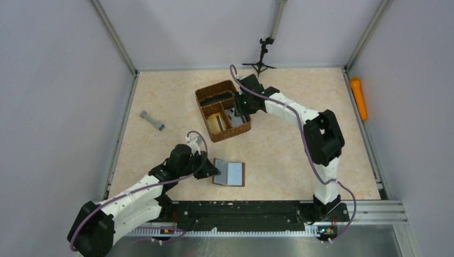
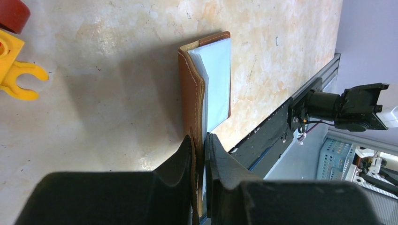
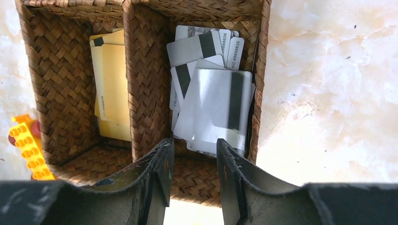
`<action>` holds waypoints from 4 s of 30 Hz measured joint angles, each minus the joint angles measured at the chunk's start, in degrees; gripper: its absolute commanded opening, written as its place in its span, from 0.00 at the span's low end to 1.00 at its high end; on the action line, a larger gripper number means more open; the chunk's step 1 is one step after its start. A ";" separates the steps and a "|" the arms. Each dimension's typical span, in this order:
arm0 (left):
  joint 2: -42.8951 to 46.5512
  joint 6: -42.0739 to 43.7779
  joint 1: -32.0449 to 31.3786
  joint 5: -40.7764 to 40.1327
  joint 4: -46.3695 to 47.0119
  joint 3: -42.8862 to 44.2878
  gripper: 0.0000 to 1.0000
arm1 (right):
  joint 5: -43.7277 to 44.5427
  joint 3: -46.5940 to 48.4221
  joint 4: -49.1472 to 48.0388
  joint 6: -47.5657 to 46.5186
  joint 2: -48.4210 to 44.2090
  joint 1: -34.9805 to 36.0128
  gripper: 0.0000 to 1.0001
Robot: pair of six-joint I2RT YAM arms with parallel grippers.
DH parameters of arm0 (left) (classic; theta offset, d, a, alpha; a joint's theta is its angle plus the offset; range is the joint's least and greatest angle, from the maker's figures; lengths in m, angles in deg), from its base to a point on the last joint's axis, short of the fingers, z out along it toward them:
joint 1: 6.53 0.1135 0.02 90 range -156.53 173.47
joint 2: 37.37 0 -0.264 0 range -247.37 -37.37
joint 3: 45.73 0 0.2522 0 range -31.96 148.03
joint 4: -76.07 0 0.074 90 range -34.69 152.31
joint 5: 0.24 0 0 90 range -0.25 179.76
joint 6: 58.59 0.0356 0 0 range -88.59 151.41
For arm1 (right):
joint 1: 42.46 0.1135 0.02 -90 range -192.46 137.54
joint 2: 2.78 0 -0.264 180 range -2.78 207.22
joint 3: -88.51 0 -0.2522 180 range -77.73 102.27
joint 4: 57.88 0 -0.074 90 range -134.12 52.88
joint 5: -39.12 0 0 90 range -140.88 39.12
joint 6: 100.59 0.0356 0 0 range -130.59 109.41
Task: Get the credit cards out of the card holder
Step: Place the credit card in the storage box, then remove the credit card from the card holder.
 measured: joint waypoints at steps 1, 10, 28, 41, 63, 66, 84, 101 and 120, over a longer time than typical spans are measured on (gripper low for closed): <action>-0.13 0.02 0.00 0.04 0.02 0.02 0.03 | 0.09 -0.11 0.04 0.02 -0.31 0.00 0.40; -0.39 0.07 0.00 0.24 0.13 0.28 0.13 | -5.53 -17.88 -7.26 3.43 -18.99 0.09 0.71; 0.15 -1.14 0.00 1.64 2.14 0.39 0.07 | -11.69 -60.43 -35.47 21.62 -45.31 15.93 0.96; 0.11 -11.13 0.00 6.86 17.18 -6.19 0.06 | -5.90 -64.52 -46.64 27.47 -43.93 24.55 0.92; -1.05 -19.41 0.22 9.51 30.77 -8.90 0.18 | 2.14 -62.18 -41.44 26.36 -42.05 27.71 0.55; -1.68 -20.20 0.35 10.05 32.39 -9.38 0.22 | 2.82 -62.16 -40.72 26.23 -42.14 27.89 0.46; 0.17 -21.66 0.42 9.84 35.15 -10.23 0.02 | 8.72 -61.79 -33.94 26.18 -47.04 28.81 0.49; 7.87 -18.91 0.02 8.17 26.95 -10.21 0.01 | 21.57 -60.74 -16.87 25.42 -64.48 29.05 0.54; 6.01 -23.19 -0.02 10.54 38.03 -10.64 0.00 | 8.02 -64.37 -31.95 29.73 -58.58 29.05 0.29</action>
